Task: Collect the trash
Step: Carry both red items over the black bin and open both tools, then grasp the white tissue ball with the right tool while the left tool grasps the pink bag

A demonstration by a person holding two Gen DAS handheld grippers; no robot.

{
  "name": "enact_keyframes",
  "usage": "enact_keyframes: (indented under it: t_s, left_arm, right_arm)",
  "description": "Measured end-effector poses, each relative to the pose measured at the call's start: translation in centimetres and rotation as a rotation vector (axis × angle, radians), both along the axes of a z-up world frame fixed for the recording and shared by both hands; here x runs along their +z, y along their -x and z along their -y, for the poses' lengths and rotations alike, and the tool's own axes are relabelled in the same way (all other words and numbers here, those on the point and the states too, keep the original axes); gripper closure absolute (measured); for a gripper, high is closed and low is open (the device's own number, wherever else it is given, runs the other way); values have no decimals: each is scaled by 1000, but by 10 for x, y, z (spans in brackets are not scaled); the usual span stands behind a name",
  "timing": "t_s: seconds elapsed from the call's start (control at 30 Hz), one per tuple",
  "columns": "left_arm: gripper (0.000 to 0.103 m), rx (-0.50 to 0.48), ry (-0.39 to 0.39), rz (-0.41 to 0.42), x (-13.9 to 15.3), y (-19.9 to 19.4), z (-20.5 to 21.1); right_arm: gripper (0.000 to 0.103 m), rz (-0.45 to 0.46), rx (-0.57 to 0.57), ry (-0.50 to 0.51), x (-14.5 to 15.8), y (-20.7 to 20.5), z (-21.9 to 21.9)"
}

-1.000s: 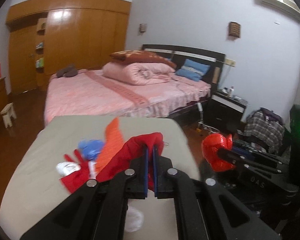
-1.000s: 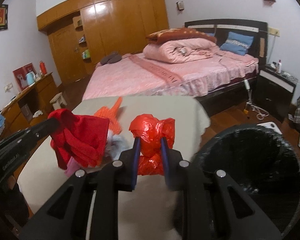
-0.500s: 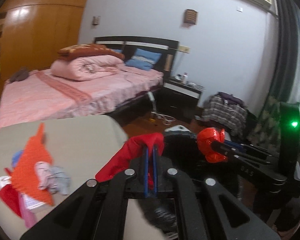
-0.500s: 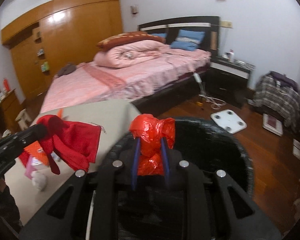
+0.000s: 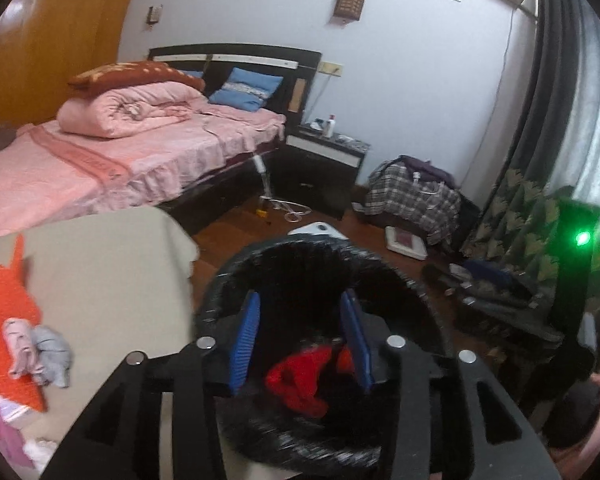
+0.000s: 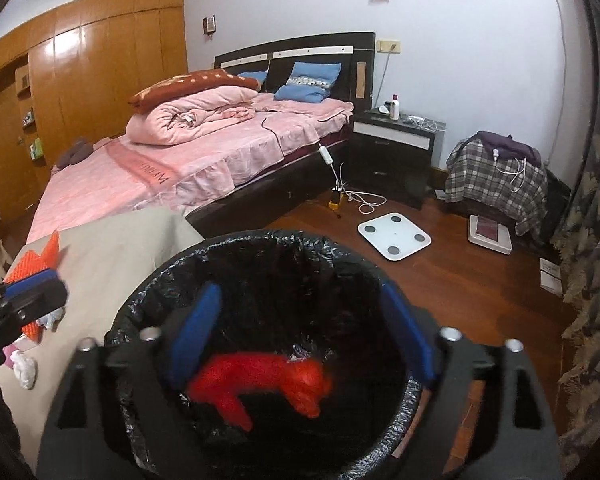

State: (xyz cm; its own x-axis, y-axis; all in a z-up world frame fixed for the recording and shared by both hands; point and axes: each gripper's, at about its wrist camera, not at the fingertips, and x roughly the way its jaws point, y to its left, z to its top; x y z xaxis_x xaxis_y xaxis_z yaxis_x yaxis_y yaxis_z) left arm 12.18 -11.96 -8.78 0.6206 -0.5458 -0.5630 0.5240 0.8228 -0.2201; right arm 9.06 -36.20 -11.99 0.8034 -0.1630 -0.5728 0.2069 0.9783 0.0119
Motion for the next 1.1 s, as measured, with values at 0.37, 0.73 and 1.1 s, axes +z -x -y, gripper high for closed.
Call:
enact_keyframes:
  t_s: [0.37, 0.73, 1.1]
  left_arm:
    - [37, 350, -88, 70, -2, 31, -125]
    - [32, 592, -158, 30, -23, 64, -232]
    - [32, 683, -200, -36, -53, 77, -278]
  right_arm:
    - [5, 6, 170, -48, 0, -12, -86]
    - [6, -24, 459, -68, -14, -22, -219]
    - [6, -75, 616, -51, -41, -16, -291]
